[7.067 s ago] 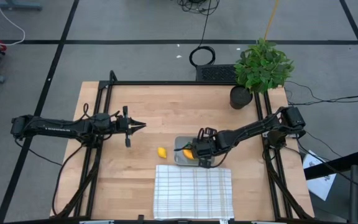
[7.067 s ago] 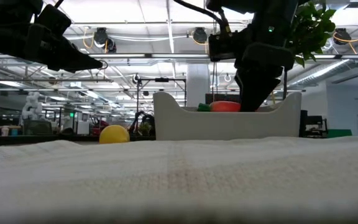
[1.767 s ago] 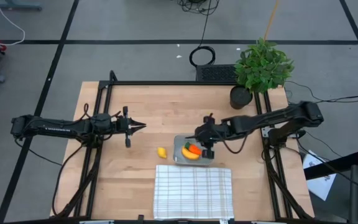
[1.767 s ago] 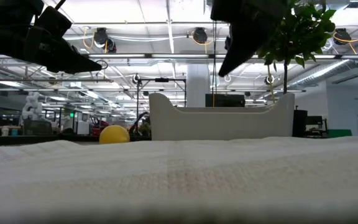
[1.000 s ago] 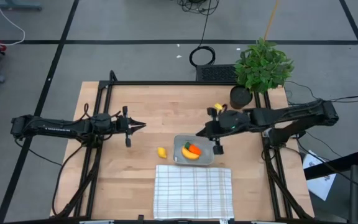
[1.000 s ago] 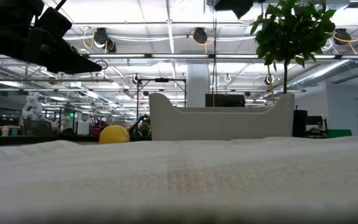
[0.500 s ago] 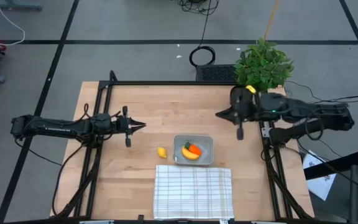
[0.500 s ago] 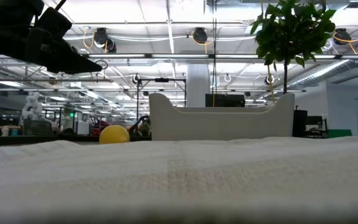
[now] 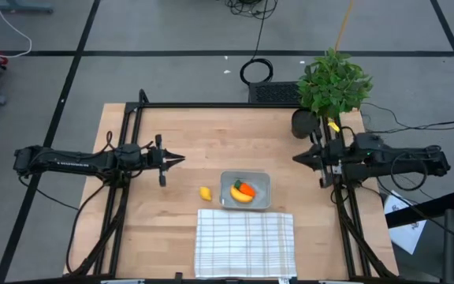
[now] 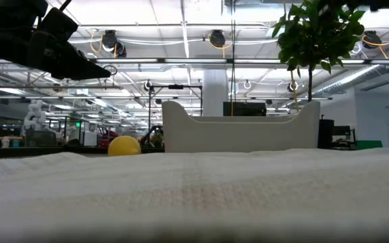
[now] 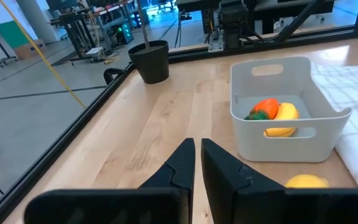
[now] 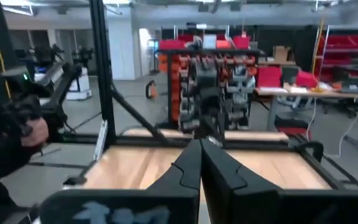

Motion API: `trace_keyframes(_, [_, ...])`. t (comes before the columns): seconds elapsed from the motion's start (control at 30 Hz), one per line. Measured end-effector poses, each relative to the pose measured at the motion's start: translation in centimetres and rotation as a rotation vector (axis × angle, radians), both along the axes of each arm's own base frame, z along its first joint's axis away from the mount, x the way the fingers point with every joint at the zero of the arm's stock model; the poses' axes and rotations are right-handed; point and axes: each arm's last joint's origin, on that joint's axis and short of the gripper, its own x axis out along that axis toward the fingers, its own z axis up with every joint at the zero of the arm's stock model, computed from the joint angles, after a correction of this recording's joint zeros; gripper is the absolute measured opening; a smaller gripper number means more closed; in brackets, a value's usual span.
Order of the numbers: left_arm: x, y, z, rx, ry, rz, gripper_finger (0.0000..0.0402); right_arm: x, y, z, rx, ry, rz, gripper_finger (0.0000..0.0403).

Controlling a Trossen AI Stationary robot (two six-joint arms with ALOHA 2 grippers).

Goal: Pick and placing Produce into tupperware
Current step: Put the yellow lemon into the gray bin

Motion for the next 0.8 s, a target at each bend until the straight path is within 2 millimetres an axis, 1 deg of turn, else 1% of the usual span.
trace_keyframes(0.13, [0.0, 0.0, 0.0, 0.005, 0.0, -0.001, 0.0033, -0.4, -0.1, -2.7, -0.037, 0.04, -0.024, 0.0])
trace_keyframes(0.27, [0.0, 0.0, 0.0, 0.004, 0.0, -0.001, 0.0033, -0.7, -0.3, -4.7, -0.062, 0.056, -0.11, 0.0])
trace_keyframes(0.47, [0.0, 0.0, 0.0, -0.002, 0.0, 0.0, 0.0033, -0.7, -0.3, -6.6, -0.001, 0.01, -0.113, 0.0])
trace_keyframes(0.6, [0.0, 0.0, 0.0, 0.003, 0.0, -0.001, 0.0033, -0.6, -0.3, -7.9, -0.014, 0.006, -0.114, 0.0])
trace_keyframes(0.8, [0.0, 0.0, 0.0, 0.062, 0.011, -0.013, 0.0033, -0.6, -0.3, -8.8, -0.042, -0.053, -0.116, 0.0])
